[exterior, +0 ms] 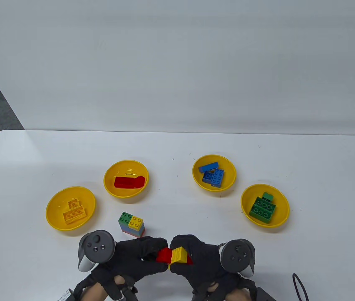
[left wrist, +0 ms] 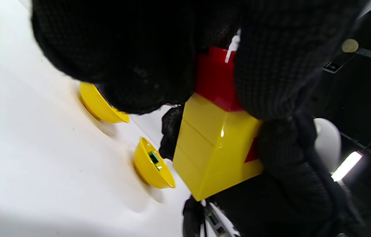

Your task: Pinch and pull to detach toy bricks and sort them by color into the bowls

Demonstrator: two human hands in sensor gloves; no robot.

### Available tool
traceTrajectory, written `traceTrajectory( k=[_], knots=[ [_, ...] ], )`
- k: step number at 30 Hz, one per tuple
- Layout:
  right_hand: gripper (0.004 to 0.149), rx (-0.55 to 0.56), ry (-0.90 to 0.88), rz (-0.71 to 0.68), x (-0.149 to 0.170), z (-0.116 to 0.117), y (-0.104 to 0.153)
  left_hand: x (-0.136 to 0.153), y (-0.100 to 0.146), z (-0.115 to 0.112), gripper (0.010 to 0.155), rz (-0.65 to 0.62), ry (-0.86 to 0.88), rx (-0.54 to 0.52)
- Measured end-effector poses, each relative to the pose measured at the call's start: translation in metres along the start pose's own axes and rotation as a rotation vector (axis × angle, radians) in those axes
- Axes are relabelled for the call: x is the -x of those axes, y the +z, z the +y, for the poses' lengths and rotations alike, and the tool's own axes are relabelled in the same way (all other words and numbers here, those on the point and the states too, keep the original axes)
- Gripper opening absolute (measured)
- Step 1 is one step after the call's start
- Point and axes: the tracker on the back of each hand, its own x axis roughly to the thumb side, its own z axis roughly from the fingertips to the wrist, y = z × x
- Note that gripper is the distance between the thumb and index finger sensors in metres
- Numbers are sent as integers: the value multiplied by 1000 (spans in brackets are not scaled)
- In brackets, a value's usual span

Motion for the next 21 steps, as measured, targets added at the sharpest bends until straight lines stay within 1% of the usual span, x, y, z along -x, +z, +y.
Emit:
traceTrajectory(
  k=[4, 5, 7, 10, 11, 12, 14, 15, 16, 17, 18, 19, 20, 21],
  knots=[
    [66, -13, -38, -10, -1, 2, 0, 6, -3, 0, 65, -4, 115, 48],
    [66, -16, -56, -20, -1, 1, 0, 11, -4, 2, 64, 6, 165, 64],
    [66, -23, -99, -19, -1, -1, 0, 18, -3, -1, 65, 24, 318, 117],
    [65, -1, -159, 23, 5, -5, -2, 19, -4, 2, 65, 45, 352, 86],
    [65, 34, -204, 39, 8, -7, -2, 16, -3, 7, 66, 47, 322, 49],
    [64, 58, -228, 56, 11, -9, -2, 10, -2, 16, 66, 44, 269, -22],
    [64, 70, -256, 90, 16, -17, -1, -6, 3, 39, 66, 40, 93, -135],
    [64, 81, -260, 105, 18, -22, 0, -15, 5, 55, 67, 44, -26, -209],
    [64, 94, -263, 114, 19, -26, 1, -22, 5, 66, 67, 49, -87, -243],
    [64, 108, -264, 129, 22, -32, 1, -31, 3, 83, 67, 70, -164, -288],
    [63, 122, -265, 156, 24, -38, 2, -35, 0, 94, 67, 89, -211, -312],
    [63, 135, -272, 187, 28, -43, 4, -40, -7, 110, 67, 130, -285, -336],
    [62, 154, -277, 211, 31, -47, 6, -43, -16, 124, 67, 175, -356, -344],
    [62, 178, -278, 228, 33, -50, 7, -44, -22, 131, 67, 209, -399, -341]
  ],
)
